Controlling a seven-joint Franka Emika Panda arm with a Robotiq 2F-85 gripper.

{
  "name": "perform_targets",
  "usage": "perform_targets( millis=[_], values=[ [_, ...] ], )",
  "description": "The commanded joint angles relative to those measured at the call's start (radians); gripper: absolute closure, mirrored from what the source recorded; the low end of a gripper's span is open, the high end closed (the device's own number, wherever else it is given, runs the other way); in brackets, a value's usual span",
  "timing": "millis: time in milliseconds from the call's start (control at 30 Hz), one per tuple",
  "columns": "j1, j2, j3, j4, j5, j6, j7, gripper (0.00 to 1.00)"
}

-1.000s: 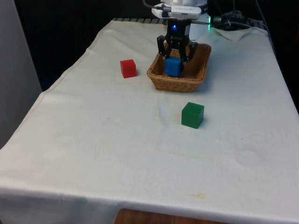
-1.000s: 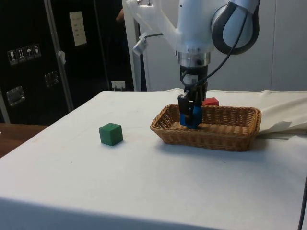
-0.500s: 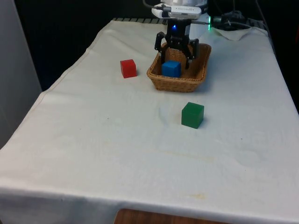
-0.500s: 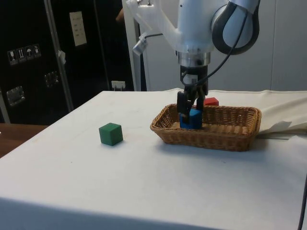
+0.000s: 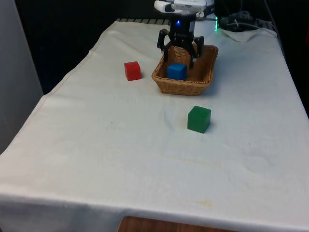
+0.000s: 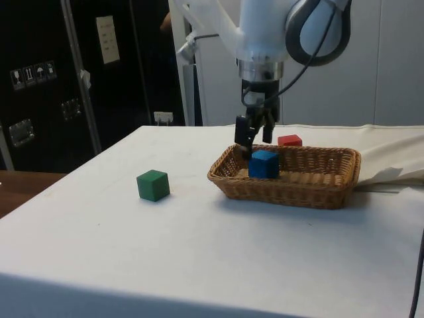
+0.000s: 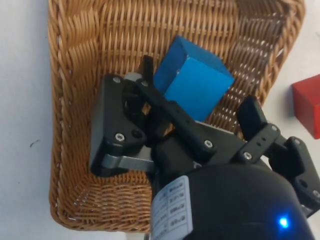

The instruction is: Pick up the blue cube and place it into the basket.

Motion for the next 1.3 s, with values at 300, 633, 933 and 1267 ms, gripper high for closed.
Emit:
perform_targets(
  millis=[300,633,933,1267],
  values=[
    [0.006,-0.046,0.001,0.032,0.039,-0.048,-0.030,0.00],
    [-0.001,-0.069,-0.003,0.082,0.021,-0.086,-0.021,0.00],
    [0.008,-0.082,-0.001,0.122,0.062,-0.122,-0.048,0.00],
    [0.007,-0.089,-0.002,0.175,0.072,-0.153,-0.056,0.00]
  ],
)
